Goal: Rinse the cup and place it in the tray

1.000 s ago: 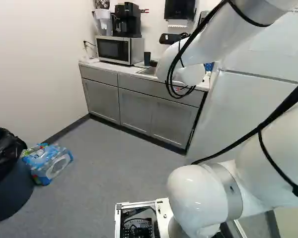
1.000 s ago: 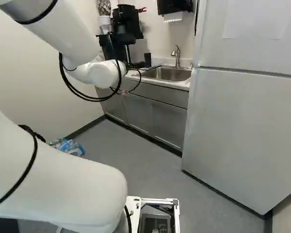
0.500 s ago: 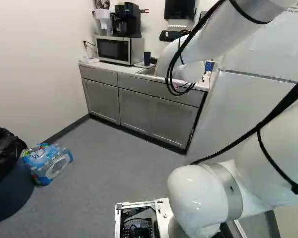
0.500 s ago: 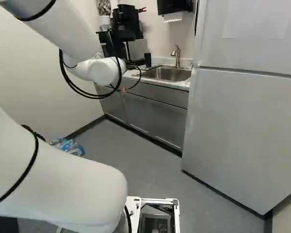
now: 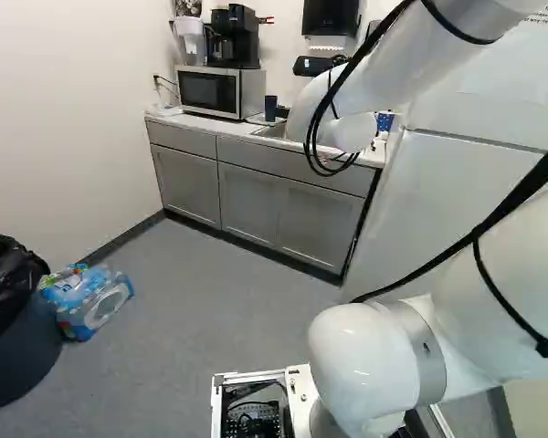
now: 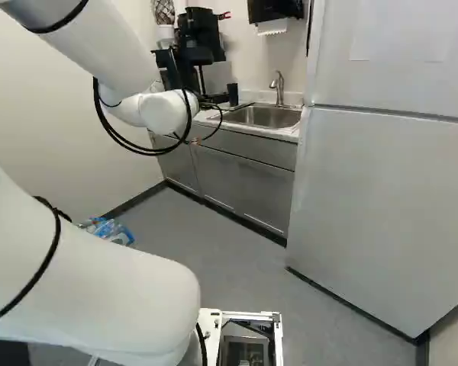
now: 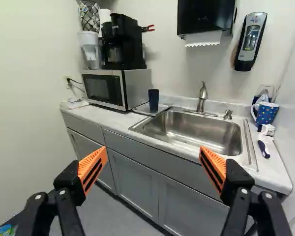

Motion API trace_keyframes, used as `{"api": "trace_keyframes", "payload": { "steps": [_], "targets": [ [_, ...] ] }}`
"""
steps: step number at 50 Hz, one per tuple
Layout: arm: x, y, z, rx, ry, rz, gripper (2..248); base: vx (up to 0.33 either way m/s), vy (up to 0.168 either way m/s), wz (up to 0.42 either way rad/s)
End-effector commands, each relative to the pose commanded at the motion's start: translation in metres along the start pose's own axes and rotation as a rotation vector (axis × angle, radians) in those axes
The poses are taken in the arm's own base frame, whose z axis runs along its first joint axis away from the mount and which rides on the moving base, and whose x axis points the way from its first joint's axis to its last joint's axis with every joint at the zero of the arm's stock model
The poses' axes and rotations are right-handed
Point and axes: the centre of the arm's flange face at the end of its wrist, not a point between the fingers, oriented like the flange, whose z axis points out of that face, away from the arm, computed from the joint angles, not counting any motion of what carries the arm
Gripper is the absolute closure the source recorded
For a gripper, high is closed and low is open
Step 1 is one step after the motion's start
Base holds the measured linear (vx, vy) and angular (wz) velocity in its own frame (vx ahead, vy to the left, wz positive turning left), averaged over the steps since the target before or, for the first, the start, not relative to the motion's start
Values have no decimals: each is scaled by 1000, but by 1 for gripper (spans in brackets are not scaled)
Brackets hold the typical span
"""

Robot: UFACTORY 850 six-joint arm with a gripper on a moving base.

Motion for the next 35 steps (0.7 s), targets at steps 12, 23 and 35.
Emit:
{"api": "trace_keyframes", "payload": {
  "steps": [12, 23, 35],
  "targets": [
    [0, 0, 0, 0, 0, 0, 3, 73, 11, -7],
    [0, 0, 0, 0, 0, 0, 3, 76, 5, -11],
    [0, 0, 0, 0, 0, 0, 3, 98, 1, -16]
  ]
}}
